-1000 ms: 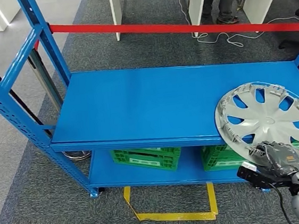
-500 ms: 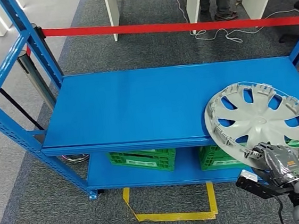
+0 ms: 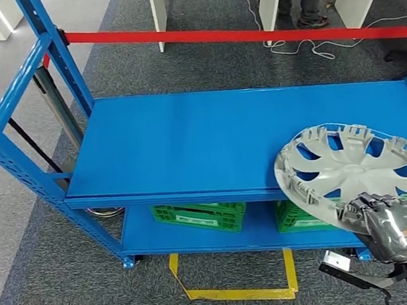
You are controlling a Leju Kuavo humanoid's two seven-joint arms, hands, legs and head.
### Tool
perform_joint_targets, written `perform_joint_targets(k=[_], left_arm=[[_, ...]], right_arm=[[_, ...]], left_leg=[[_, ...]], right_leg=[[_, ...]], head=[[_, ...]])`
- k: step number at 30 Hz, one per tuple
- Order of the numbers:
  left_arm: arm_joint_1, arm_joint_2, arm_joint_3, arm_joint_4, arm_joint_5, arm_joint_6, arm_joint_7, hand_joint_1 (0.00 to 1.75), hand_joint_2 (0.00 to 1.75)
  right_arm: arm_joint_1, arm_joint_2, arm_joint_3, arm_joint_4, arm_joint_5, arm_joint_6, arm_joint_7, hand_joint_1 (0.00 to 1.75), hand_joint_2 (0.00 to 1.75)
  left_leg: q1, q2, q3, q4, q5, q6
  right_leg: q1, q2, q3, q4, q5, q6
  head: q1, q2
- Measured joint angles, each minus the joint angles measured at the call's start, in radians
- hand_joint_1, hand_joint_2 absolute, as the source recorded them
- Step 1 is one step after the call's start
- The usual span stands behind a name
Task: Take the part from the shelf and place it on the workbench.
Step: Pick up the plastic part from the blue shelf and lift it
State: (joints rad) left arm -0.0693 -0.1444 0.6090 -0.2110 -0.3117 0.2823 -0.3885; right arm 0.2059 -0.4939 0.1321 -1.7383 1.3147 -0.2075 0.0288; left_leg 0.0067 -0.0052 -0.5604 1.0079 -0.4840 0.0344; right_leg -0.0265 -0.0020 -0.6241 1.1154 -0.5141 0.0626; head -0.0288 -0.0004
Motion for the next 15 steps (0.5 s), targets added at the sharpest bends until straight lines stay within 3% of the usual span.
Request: perform_joint_targets(k=[2,6,8,10,11,12,13,15], left_arm=[[-0.001,0.001,0.003,0.000,0.000,0.000,-0.001,0.00,0.00],[0.000,0.001,0.009,0.000,0.000,0.000,-0.002,0.00,0.00],[-0.001,0.001,0.011,0.000,0.000,0.000,-0.003,0.00,0.00],[-0.001,-0.001,0.014,0.000,0.000,0.000,-0.003,0.00,0.00],[0.000,-0.001,0.015,0.000,0.000,0.000,-0.003,0.00,0.00],[0.001,-0.001,0.016,0.000,0.000,0.000,-0.003,0.00,0.00],[0.002,-0.001,0.017,0.000,0.001,0.000,-0.003,0.00,0.00],[0.002,0.000,0.018,0.000,0.001,0.000,-0.004,0.00,0.00]], right_arm=[[0.004,-0.005,-0.001,-0.019,0.007,0.000,0.005,1.75,1.75],[0.012,-0.012,-0.003,-0.041,0.025,0.000,0.010,1.75,1.75],[0.012,-0.016,-0.005,-0.052,0.040,0.000,0.014,1.75,1.75],[0.013,-0.021,-0.006,-0.060,0.057,0.000,0.018,1.75,1.75],[0.013,-0.023,-0.006,-0.063,0.066,0.000,0.020,1.75,1.75],[0.014,-0.026,-0.006,-0.066,0.074,0.000,0.022,1.75,1.75],[0.014,-0.028,-0.006,-0.070,0.083,0.000,0.024,1.75,1.75],[0.014,-0.034,-0.006,-0.082,0.101,-0.002,0.028,1.75,1.75]], left_leg=[[-0.003,-0.002,-0.005,0.012,-0.006,-0.012],[-0.004,-0.002,-0.012,0.027,-0.016,-0.028],[-0.002,0.000,-0.041,0.100,-0.061,-0.037],[-0.002,0.000,-0.101,0.232,-0.120,-0.039],[-0.002,0.000,-0.125,0.281,-0.133,-0.038],[-0.003,0.000,-0.136,0.300,-0.128,-0.034],[-0.004,0.000,-0.132,0.286,-0.107,-0.029],[-0.011,0.000,-0.085,0.171,-0.033,-0.009]], right_leg=[[-0.001,0.003,0.045,-0.085,0.020,-0.007],[0.000,0.004,0.051,-0.092,0.013,-0.033],[-0.001,0.001,0.055,-0.093,0.011,-0.044],[0.002,-0.001,0.058,-0.093,0.008,-0.051],[0.004,-0.001,0.059,-0.093,0.007,-0.053],[0.007,-0.001,0.061,-0.093,0.006,-0.055],[0.009,0.000,0.064,-0.093,0.004,-0.056],[0.014,0.001,0.071,-0.093,0.000,-0.058]], head=[[0.000,0.000],[-0.001,0.000],[-0.003,0.000],[-0.004,0.000],[-0.004,0.000],[-0.004,0.000],[-0.004,0.000],[-0.004,0.000]])
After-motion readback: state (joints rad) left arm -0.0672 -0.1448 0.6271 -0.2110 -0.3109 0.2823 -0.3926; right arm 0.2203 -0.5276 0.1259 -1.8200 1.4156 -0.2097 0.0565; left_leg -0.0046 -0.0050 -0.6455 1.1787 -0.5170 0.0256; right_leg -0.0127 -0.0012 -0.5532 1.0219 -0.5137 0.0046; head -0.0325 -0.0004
